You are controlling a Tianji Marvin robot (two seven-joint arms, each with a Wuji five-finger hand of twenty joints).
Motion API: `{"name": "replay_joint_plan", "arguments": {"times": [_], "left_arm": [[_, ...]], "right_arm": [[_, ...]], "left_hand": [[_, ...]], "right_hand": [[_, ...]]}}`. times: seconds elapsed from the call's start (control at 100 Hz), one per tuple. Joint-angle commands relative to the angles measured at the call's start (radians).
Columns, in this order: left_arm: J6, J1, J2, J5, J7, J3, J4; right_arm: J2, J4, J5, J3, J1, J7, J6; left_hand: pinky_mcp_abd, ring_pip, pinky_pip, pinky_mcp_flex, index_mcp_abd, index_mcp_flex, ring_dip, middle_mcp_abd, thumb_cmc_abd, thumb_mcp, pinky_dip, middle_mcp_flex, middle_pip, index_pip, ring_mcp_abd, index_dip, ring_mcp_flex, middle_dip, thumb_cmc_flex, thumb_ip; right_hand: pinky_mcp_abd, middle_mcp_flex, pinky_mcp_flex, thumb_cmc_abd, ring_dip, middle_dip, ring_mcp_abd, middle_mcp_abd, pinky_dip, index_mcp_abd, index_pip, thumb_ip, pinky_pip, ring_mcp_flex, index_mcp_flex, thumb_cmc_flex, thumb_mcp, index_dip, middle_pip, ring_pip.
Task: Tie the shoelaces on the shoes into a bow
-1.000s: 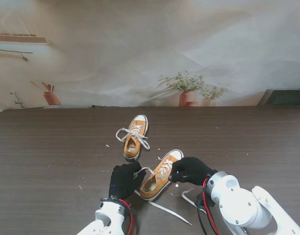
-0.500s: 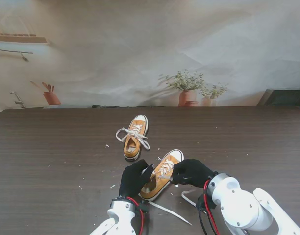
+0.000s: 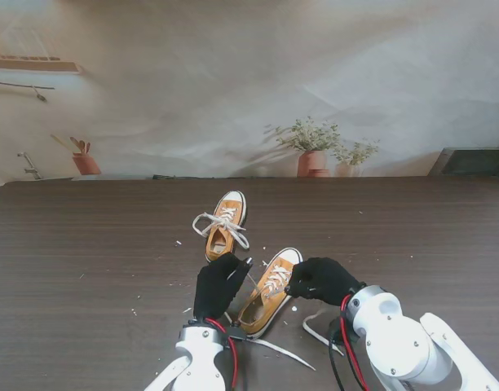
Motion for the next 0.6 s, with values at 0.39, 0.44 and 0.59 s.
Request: {"name": "replay_joint_plan", "arguments": {"times": [0.39, 0.44, 0.59], "left_arm": [[0.051, 0.036, 0.06, 0.126, -0.07, -0.096, -0.125], [0.051, 0.045, 0.067, 0.127, -0.094, -0.112, -0.131], [0.035, 0.058, 0.085, 0.151, -0.133, -0.146, -0.113]], "right_arm": [[-0.03, -0.022, 0.027, 0.045, -0.025, -0.093, -0.058], [-0.028, -0.018, 0.027, 0.046, -0.028, -0.084, -0.062], [-0.028, 0.024, -0.008, 0.032, -0.029, -0.101, -0.092]], "left_hand": [[-0.258, 0.175, 0.265, 0.061, -0.032, 0.033, 0.087, 0.029, -0.009, -0.022, 0.218, 0.039, 0.058, -0.04, 0.02, -0.066, 0.044, 0.058, 0.0, -0.018], [-0.245, 0.177, 0.265, 0.059, -0.044, 0.036, 0.089, 0.035, -0.021, -0.024, 0.224, 0.039, 0.066, -0.071, 0.033, -0.104, 0.043, 0.058, 0.008, -0.029], [-0.23, 0.179, 0.265, 0.058, -0.1, 0.04, 0.09, 0.033, -0.059, -0.092, 0.226, 0.038, 0.08, -0.198, 0.043, -0.309, 0.043, 0.053, 0.058, -0.085]], "right_hand": [[0.029, 0.163, 0.039, -0.054, 0.065, -0.003, 0.014, 0.053, 0.101, 0.032, 0.047, -0.013, 0.287, 0.012, 0.025, 0.031, 0.045, -0.028, 0.05, 0.086], [0.029, 0.162, 0.039, -0.055, 0.065, -0.002, 0.014, 0.052, 0.103, 0.021, 0.04, -0.014, 0.287, 0.012, 0.022, 0.03, 0.041, -0.034, 0.049, 0.084], [0.032, 0.16, 0.038, -0.085, 0.069, 0.006, 0.013, 0.039, 0.099, 0.006, 0.011, -0.009, 0.287, 0.012, 0.012, 0.018, 0.038, -0.099, 0.053, 0.082]]}}
